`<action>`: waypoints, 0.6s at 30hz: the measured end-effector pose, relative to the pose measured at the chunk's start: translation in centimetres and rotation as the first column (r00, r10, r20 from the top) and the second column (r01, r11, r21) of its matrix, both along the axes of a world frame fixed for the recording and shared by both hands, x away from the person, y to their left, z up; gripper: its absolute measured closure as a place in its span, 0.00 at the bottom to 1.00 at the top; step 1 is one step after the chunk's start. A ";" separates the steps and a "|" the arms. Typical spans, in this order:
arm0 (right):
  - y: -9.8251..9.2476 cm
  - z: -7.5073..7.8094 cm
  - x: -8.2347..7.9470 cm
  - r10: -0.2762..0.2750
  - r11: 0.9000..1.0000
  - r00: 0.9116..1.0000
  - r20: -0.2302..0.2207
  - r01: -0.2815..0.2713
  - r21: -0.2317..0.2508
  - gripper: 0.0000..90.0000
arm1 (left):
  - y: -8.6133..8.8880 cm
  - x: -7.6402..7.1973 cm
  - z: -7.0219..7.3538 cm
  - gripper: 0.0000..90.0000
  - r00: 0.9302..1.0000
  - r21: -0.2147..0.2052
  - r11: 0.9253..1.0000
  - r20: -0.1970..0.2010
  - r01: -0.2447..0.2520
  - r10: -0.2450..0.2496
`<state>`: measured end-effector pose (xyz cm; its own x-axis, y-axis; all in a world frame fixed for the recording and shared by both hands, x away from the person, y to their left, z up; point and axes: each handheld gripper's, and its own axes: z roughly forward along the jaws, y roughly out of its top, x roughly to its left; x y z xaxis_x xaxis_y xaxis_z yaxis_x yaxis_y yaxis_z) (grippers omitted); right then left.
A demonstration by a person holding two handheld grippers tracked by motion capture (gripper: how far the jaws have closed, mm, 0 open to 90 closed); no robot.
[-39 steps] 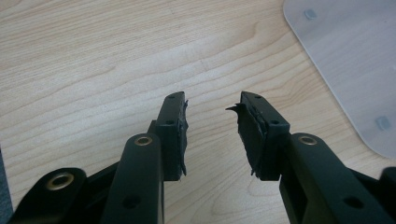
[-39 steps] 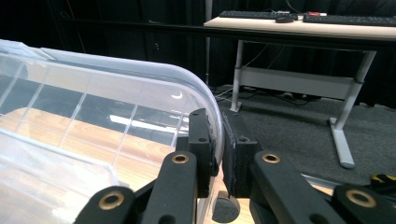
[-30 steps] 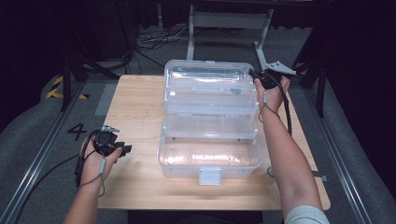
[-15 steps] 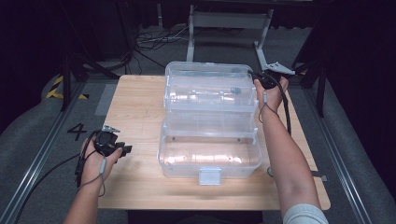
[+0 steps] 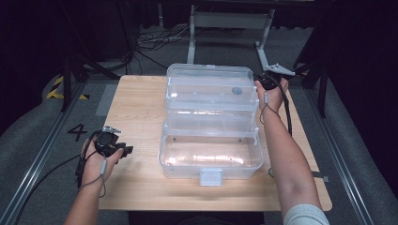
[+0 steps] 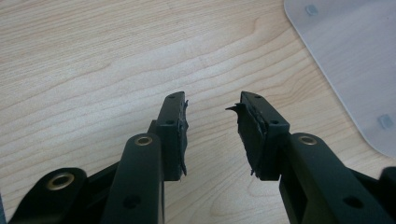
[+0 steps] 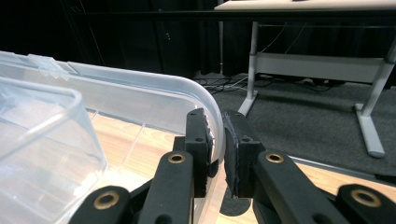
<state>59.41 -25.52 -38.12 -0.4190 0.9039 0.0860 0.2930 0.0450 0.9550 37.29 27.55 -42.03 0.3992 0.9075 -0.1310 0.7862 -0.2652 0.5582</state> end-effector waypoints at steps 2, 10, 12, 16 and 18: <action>0.0 -0.1 0.1 0.000 1.000 1.000 -0.002 0.000 -0.001 0.91 | 0.0 0.0 0.0 0.70 1.000 -0.001 1.000 0.001 -0.001 0.001; 0.0 -0.7 0.5 -0.001 1.000 1.000 -0.025 0.001 -0.010 0.90 | 0.1 0.0 0.0 0.69 1.000 -0.001 1.000 0.001 0.002 -0.002; 0.1 -0.9 0.7 -0.002 1.000 0.999 -0.039 0.001 -0.006 0.90 | 0.1 0.0 0.0 0.69 1.000 -0.004 1.000 0.000 0.003 -0.003; 0.0 -1.1 0.8 -0.002 1.000 0.999 -0.051 0.002 -0.006 0.91 | 0.1 0.1 0.0 0.69 1.000 -0.005 1.000 -0.002 0.003 -0.003; 0.1 -1.1 0.9 -0.003 1.000 0.999 -0.054 0.002 -0.008 0.91 | 0.1 0.1 0.0 0.69 1.000 -0.007 1.000 0.000 0.002 -0.002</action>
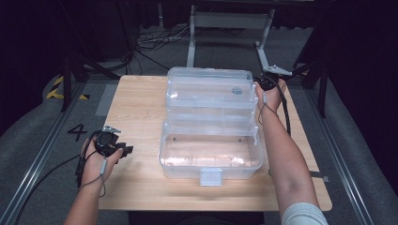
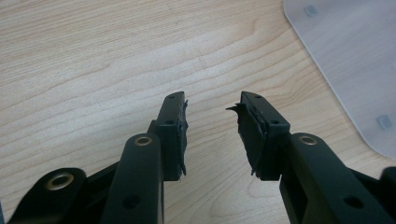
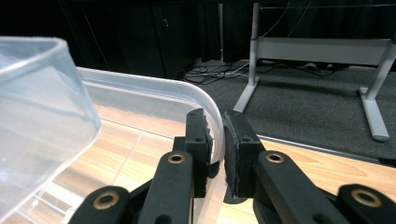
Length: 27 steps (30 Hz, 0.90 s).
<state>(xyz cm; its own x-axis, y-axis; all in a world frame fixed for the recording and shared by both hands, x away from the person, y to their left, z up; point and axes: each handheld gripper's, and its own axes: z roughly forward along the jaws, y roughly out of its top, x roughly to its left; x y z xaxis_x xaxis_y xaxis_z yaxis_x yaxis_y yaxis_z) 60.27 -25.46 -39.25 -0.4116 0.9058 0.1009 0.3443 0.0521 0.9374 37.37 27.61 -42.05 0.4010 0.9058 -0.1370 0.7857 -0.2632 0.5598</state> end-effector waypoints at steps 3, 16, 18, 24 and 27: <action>0.0 -0.1 0.1 0.000 1.000 1.000 -0.005 0.000 -0.007 0.91 | 0.1 0.0 0.0 0.70 1.000 -0.001 1.000 0.000 0.000 0.000; 0.1 -0.6 0.3 0.000 1.000 1.000 -0.018 0.000 -0.011 0.91 | 0.1 0.0 0.1 0.70 1.000 0.002 1.000 0.002 0.001 -0.001; 0.1 -0.7 0.3 -0.001 1.000 1.000 -0.022 0.001 -0.012 0.90 | 0.1 0.0 0.1 0.70 1.000 0.001 1.000 0.003 0.002 -0.002; 0.0 -1.2 0.4 -0.005 1.000 1.000 -0.031 0.005 -0.006 0.90 | 0.1 0.0 0.1 0.70 1.000 -0.002 1.000 0.004 0.001 -0.001; -0.1 -1.3 0.4 -0.004 1.000 1.000 -0.031 0.004 0.001 0.90 | 0.2 0.0 0.1 0.70 1.000 -0.001 1.000 0.005 0.002 -0.002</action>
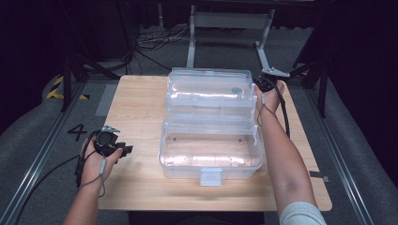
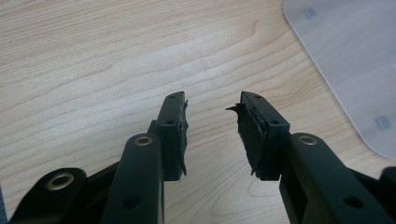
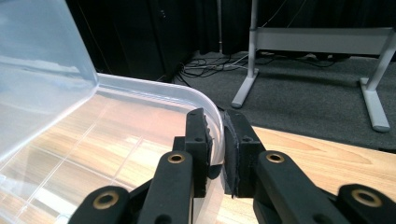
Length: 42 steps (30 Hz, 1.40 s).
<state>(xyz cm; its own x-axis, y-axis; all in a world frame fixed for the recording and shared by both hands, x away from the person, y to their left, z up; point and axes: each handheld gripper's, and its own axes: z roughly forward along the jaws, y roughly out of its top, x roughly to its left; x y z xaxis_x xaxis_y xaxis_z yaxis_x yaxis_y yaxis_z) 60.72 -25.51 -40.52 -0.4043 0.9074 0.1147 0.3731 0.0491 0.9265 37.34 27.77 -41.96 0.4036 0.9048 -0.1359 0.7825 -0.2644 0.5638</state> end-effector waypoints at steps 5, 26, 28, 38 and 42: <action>0.1 0.1 0.0 0.003 1.000 1.000 0.001 -0.003 -0.009 0.89 | -0.1 0.0 0.1 0.70 1.000 0.001 1.000 -0.001 -0.002 0.002; -3.4 4.1 -4.8 0.042 0.999 0.996 0.075 -0.041 -0.019 0.64 | 0.3 2.5 1.0 0.55 0.998 -0.038 0.998 0.026 0.054 -0.053; -4.0 4.6 -5.7 0.045 0.999 0.996 0.083 -0.043 -0.026 0.63 | 0.1 2.9 1.3 0.53 0.998 -0.046 0.997 0.034 0.061 -0.059; -6.4 6.8 -9.9 0.070 0.997 0.993 0.090 -0.068 -0.022 0.58 | -1.3 4.4 1.4 0.49 0.993 -0.049 0.992 0.041 0.114 -0.112; -7.0 7.5 -11.4 0.084 0.996 0.992 0.092 -0.082 -0.033 0.56 | -1.9 4.8 1.6 0.48 0.990 -0.046 0.990 0.036 0.137 -0.135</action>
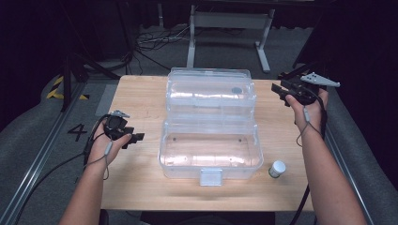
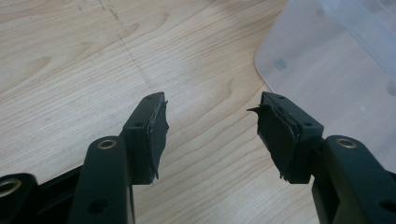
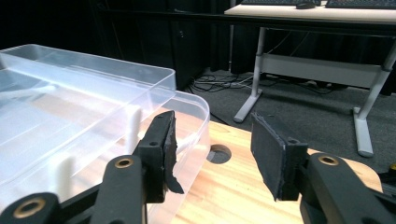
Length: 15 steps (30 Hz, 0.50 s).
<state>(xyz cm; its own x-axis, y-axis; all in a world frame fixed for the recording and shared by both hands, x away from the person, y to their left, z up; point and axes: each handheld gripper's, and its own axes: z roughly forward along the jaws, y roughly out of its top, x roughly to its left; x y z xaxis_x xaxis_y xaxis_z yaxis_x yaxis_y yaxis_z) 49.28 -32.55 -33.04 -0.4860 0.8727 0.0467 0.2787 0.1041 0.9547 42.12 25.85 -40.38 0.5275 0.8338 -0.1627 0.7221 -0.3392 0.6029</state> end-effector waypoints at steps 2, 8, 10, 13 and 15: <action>-0.4 0.4 -1.3 0.015 1.000 1.000 0.010 -0.015 -0.016 0.56 | -0.3 0.1 0.2 0.48 1.000 0.000 1.000 0.000 0.013 -0.013; -1.1 0.9 -4.5 0.056 0.998 0.998 0.007 -0.056 -0.002 0.53 | -0.8 0.2 0.2 0.48 0.999 0.009 0.999 -0.006 0.032 -0.032; -1.3 0.8 -5.6 0.079 0.997 0.997 0.004 -0.079 0.012 0.53 | -0.9 0.1 0.2 0.48 0.999 0.017 0.999 -0.005 0.037 -0.037; -1.7 0.8 -7.2 0.091 0.996 0.996 0.013 -0.091 0.026 0.52 | -1.0 0.1 0.3 0.48 0.999 0.025 0.999 0.000 0.047 -0.047; -2.1 0.7 -8.2 0.101 0.994 0.995 0.027 -0.102 0.043 0.52 | -1.1 0.0 0.4 0.48 0.999 0.019 0.999 -0.005 0.043 -0.043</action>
<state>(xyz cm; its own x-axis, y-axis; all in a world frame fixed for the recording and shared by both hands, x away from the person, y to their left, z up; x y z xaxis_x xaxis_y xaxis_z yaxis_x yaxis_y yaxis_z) 41.10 -34.66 -32.30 -0.5732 0.8163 0.0713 0.2454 0.0880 0.9654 42.11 24.80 -40.00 0.5623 0.8133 -0.1497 0.7095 -0.3815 0.5926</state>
